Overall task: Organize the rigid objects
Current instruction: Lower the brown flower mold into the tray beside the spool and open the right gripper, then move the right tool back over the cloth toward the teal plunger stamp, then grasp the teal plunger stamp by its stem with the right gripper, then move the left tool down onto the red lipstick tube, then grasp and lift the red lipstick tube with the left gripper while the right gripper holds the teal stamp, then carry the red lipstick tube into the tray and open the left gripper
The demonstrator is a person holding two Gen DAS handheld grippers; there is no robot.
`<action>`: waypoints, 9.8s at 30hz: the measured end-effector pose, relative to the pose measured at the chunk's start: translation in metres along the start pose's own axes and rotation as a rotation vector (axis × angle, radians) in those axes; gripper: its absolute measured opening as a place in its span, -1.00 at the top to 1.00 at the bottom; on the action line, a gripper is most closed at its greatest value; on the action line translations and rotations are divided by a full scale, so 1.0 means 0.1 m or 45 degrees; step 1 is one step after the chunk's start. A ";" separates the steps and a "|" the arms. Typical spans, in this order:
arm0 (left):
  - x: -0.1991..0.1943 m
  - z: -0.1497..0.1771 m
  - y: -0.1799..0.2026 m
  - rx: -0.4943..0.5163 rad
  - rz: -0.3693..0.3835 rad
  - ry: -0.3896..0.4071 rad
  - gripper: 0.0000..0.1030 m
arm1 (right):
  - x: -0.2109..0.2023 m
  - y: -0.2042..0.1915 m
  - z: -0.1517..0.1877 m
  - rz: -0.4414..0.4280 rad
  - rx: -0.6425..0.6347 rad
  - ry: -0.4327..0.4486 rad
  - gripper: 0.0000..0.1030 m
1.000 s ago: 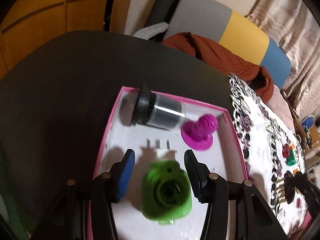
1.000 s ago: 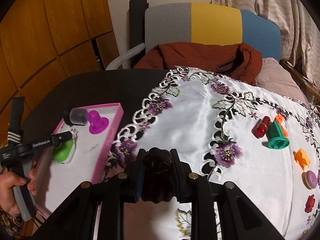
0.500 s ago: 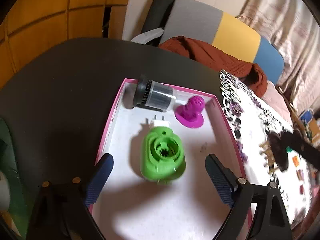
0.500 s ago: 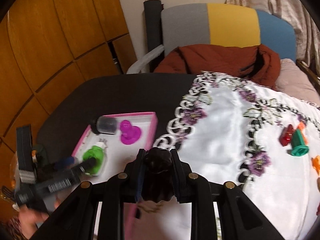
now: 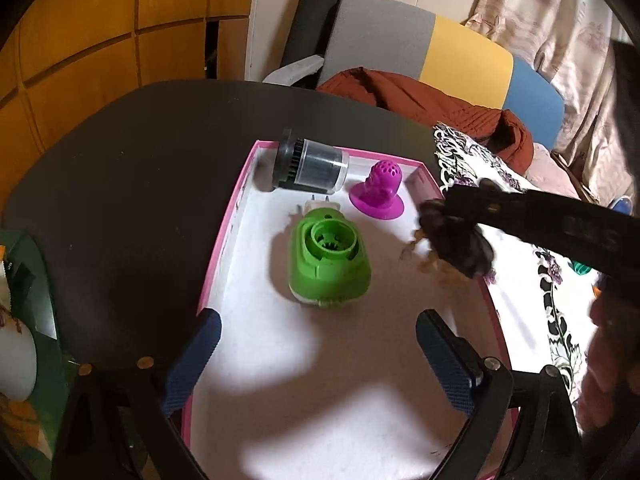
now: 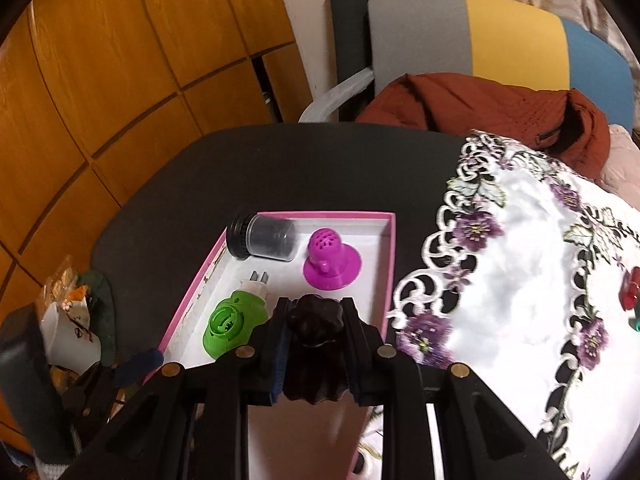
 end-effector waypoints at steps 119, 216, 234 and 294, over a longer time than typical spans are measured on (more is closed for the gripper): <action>0.05 0.44 2.26 0.466 0.257 -0.159 -0.99 | -0.94 3.96 0.93 0.368 0.699 0.021 0.21; 0.79 -0.14 3.69 0.795 0.259 -0.113 0.49 | -1.11 4.12 1.03 0.389 0.777 0.004 0.42; 0.21 0.00 2.60 0.557 0.313 -0.048 0.49 | -1.03 3.92 0.94 0.430 0.641 0.003 0.42; -0.36 0.16 0.14 0.035 0.070 0.102 -0.94 | -0.87 2.62 0.73 0.202 0.371 0.109 0.42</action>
Point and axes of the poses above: each gripper's, at about its wrist camera, not at the fingertips, and x roughly the way its jaws point, y to its right, z to its underside, the point moved 8 cm from there along x, roughly the way its jaws point, and after that the axes turned 15 degrees about -y, right-handed, at the moved point
